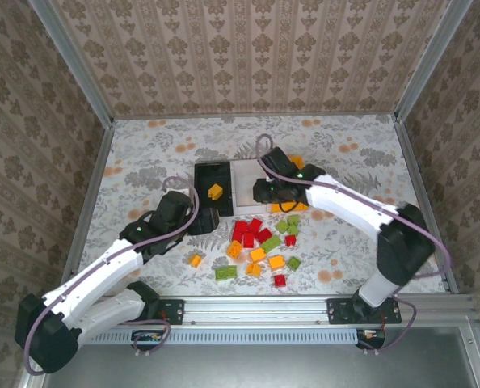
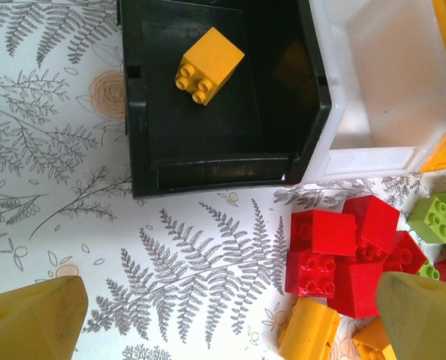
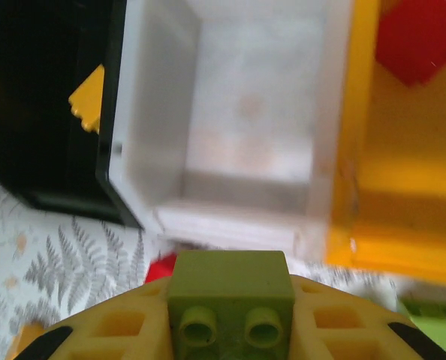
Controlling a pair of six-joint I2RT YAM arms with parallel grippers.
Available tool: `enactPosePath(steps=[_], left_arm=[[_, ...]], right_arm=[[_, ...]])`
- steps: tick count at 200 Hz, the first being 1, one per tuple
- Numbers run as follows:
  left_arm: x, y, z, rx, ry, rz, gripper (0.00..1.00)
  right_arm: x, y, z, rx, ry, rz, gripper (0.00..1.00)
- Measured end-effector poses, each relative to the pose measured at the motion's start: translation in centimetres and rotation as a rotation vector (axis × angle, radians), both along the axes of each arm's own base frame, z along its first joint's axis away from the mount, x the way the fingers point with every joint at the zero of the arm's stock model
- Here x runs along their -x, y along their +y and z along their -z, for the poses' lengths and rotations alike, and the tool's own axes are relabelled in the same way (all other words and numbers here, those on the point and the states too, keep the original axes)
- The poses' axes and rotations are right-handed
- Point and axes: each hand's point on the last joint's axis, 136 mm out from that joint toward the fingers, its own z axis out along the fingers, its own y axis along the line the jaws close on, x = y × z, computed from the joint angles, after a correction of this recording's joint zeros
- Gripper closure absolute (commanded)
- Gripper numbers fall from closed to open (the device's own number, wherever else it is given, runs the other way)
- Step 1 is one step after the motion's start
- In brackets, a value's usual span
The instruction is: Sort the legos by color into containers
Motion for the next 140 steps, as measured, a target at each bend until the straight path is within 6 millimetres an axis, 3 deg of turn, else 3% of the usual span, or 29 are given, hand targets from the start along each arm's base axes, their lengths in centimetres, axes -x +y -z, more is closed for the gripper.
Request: enactPosePath(steps=[33, 60, 102, 120, 140], left_arm=[[0.7, 0.6, 0.5, -0.004, 0.020, -0.010, 0.00], [1.0, 0.8, 0.5, -0.005, 0.022, -0.011, 0.00], [1.3, 1.1, 0.4, -0.004, 0.022, -0.011, 0.00], [1.4, 1.1, 0.2, 0.001, 0.016, -0.011, 0.00], [1.3, 1.1, 0.1, 0.006, 0.010, -0.011, 0.00]], right_arm=[[-4.2, 2.1, 1.8, 0.053, -0.016, 0.015, 0.67], [-6.0, 3.2, 3.4, 0.079, -0.010, 0.023, 0.49], [-6.3, 3.4, 3.6, 0.079, 0.000, 0.031, 0.36], [-5.9, 3.2, 2.6, 0.067, -0.018, 0.033, 0.33], [-3.8, 1.8, 0.7, 0.046, -0.042, 0.033, 0.31]])
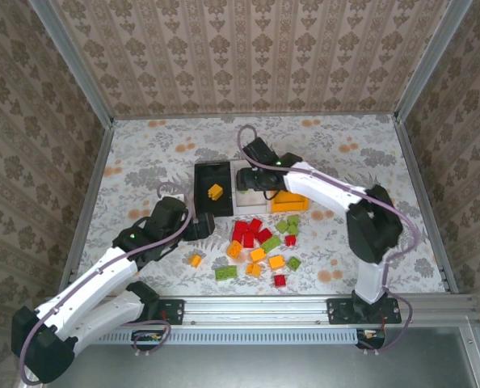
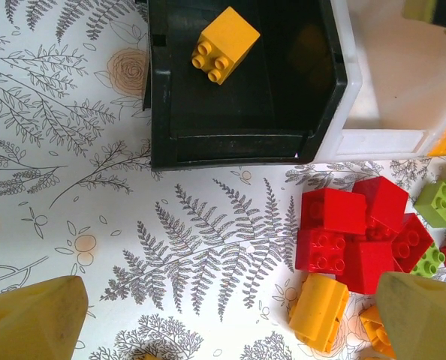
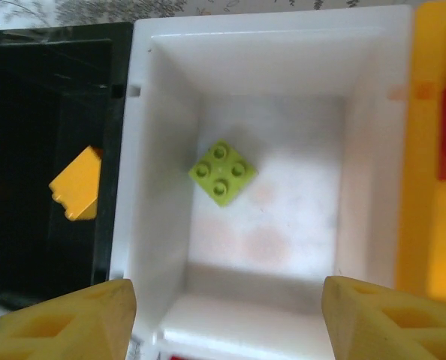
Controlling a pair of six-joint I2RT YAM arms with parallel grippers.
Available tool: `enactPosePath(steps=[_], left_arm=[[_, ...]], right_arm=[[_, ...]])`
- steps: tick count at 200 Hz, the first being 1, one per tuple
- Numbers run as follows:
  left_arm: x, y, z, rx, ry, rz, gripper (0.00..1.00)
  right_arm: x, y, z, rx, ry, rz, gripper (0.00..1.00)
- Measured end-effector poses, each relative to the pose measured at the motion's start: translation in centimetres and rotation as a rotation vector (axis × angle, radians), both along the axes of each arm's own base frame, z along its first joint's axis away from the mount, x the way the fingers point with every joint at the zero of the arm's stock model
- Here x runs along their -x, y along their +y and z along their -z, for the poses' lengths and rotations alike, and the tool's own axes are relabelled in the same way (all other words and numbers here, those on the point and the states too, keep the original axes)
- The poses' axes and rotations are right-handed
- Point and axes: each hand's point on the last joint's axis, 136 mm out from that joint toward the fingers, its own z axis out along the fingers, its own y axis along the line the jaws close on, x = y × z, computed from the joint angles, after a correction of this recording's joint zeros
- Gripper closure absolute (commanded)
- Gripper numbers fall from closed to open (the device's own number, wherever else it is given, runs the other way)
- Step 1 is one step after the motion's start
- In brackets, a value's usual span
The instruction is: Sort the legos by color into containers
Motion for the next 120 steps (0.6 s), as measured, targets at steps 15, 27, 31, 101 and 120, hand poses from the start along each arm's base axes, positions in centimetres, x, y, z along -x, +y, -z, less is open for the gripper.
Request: enactPosePath(steps=[15, 27, 31, 101, 120], left_arm=[[0.0, 0.0, -0.1, 0.003, -0.004, 0.000, 0.00], [-0.2, -0.1, -0.2, 0.007, -0.009, -0.001, 0.00], [-0.2, -0.1, -0.2, 0.008, -0.010, -0.001, 0.00], [-0.8, -0.3, 0.8, 0.021, -0.005, -0.021, 0.00], [-0.8, -0.3, 1.3, 0.013, 0.010, -0.023, 0.00]], right_arm=[[2.1, -1.4, -1.6, -0.024, -0.030, 0.000, 0.31], [3.9, -2.6, -2.5, -0.044, -0.047, 0.004, 0.31], [4.5, -3.1, -2.5, -0.046, -0.048, 0.004, 0.31], [13.8, -10.5, 6.3, 0.067, 0.116, 0.044, 0.30], [14.7, -10.8, 7.8, 0.076, 0.156, 0.041, 0.31]])
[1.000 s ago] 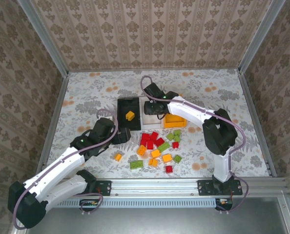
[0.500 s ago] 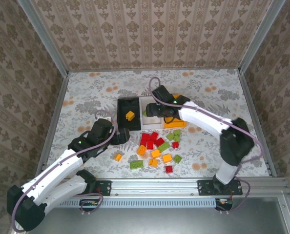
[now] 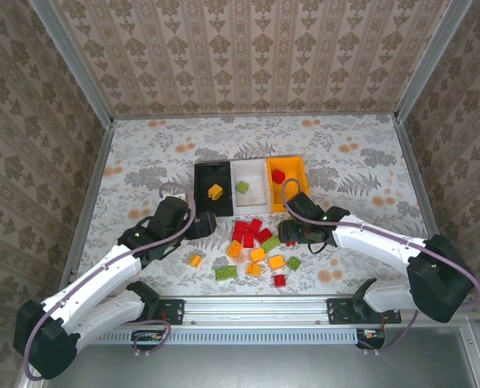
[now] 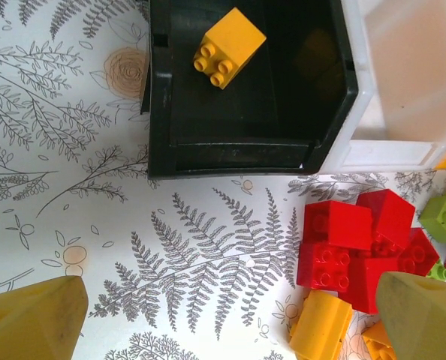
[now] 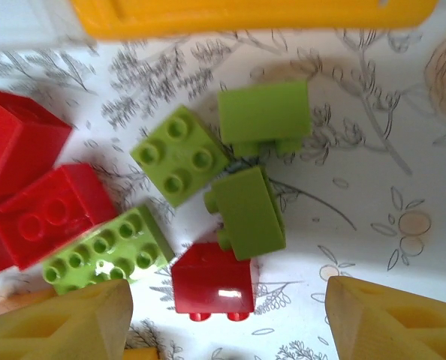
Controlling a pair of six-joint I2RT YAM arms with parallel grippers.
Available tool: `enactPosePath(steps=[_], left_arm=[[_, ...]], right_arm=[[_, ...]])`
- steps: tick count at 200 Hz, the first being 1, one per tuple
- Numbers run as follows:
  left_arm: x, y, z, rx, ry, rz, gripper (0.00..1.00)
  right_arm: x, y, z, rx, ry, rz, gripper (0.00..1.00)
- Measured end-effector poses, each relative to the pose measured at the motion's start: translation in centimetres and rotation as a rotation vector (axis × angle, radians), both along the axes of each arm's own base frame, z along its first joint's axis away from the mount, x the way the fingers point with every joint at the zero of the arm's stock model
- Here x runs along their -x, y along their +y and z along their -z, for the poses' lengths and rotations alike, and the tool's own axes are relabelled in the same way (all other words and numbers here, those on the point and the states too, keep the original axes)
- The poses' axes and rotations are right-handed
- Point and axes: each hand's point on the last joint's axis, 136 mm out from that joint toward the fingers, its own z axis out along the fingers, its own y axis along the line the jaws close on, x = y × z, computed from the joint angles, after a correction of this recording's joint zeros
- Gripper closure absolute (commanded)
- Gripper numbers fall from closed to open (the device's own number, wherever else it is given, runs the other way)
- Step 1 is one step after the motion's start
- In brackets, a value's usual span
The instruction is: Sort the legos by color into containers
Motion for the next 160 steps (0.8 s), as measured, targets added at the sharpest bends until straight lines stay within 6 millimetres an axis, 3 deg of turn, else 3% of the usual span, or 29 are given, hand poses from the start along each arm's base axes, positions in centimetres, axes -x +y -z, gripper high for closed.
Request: enactPosePath(steps=[50, 97, 137, 160], left_arm=[[-0.3, 0.0, 0.0, 0.008, -0.002, -0.014, 0.00], [-0.4, 0.1, 0.0, 0.007, -0.002, -0.018, 0.00], [-0.4, 0.1, 0.0, 0.007, -0.001, -0.018, 0.00], [-0.4, 0.1, 0.1, 0.009, 0.000, -0.016, 0.00]], right_arm=[[-0.7, 0.7, 3.0, 0.022, 0.041, 0.003, 0.46], [-1.0, 1.1, 3.4, 0.013, 0.039, 0.003, 0.64], [-0.1, 0.9, 2.6, -0.006, 0.036, -0.008, 0.70], [0.2, 0.7, -0.2, -0.053, -0.015, -0.012, 0.70]])
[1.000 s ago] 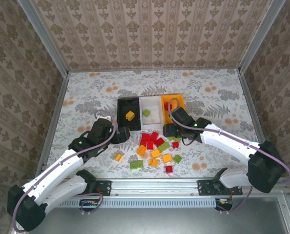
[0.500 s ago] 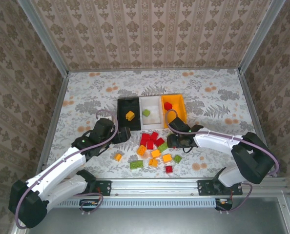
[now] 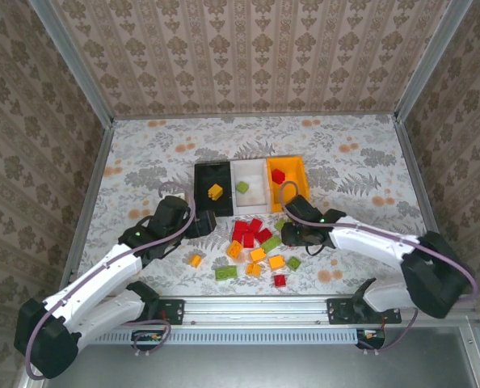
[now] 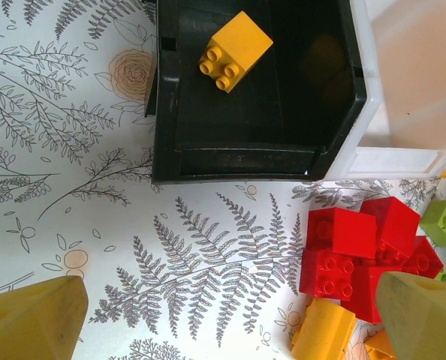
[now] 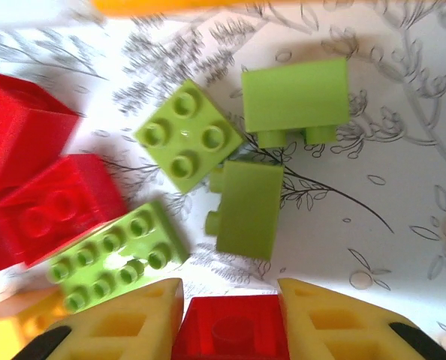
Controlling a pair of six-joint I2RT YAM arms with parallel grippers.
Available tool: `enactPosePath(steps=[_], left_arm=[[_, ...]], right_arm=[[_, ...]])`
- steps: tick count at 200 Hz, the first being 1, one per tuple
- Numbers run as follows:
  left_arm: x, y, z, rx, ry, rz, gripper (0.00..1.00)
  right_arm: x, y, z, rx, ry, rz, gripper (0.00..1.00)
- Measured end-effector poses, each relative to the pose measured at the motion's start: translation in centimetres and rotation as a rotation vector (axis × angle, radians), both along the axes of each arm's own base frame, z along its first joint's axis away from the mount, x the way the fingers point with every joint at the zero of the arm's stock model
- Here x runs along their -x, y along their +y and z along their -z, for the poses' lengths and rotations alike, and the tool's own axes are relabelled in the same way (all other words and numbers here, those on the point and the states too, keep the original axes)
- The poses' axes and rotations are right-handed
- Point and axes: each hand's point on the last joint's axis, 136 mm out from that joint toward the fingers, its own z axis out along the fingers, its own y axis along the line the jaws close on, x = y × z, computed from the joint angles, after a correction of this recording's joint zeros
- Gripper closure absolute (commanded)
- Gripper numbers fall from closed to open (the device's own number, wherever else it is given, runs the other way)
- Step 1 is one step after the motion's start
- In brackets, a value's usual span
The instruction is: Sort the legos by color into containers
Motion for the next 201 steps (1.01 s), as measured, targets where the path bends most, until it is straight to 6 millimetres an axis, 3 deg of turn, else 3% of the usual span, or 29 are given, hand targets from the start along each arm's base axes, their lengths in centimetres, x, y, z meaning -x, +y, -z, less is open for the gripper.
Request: enactPosePath(steps=[33, 52, 73, 88, 109, 130, 153, 165, 184, 201], left_arm=[[0.0, 0.0, 0.0, 0.002, 0.002, 0.002, 0.00], [0.0, 0.0, 0.0, 0.002, 0.002, 0.001, 0.00], [0.0, 0.0, 0.0, 0.003, 0.002, 0.002, 0.00], [0.1, 0.0, -0.1, 0.006, 0.000, 0.003, 0.00], [0.2, 0.0, -0.2, 0.009, -0.002, 0.003, 0.00], [0.4, 0.2, -0.1, 0.005, 0.002, 0.003, 0.00], [0.7, 0.7, -0.2, -0.001, 0.007, -0.005, 0.00], [0.9, 0.9, -0.2, -0.005, 0.010, -0.008, 0.00], [1.1, 1.1, -0.1, -0.007, 0.013, -0.011, 0.00], [1.2, 1.2, 0.0, -0.013, 0.020, -0.012, 0.01]], right_arm=[[-1.0, 0.2, -5.6, -0.055, -0.103, -0.006, 0.70], [-3.7, 0.7, -9.1, -0.078, -0.179, 0.014, 0.70], [-7.7, 0.8, -10.9, -0.079, -0.233, 0.065, 0.70], [-10.9, 0.6, -10.4, -0.052, -0.240, 0.105, 0.70], [-14.5, 0.1, -7.9, -0.006, -0.206, 0.159, 0.70], [-16.6, -0.6, -5.3, 0.031, -0.159, 0.192, 0.70], [-18.2, -0.9, -4.0, 0.049, -0.137, 0.214, 0.67], [-18.9, -0.8, -3.9, 0.049, -0.137, 0.217, 0.60], [-19.3, -0.5, -3.7, 0.045, -0.134, 0.224, 0.39], [-19.4, -0.4, -3.7, 0.043, -0.133, 0.221, 0.33]])
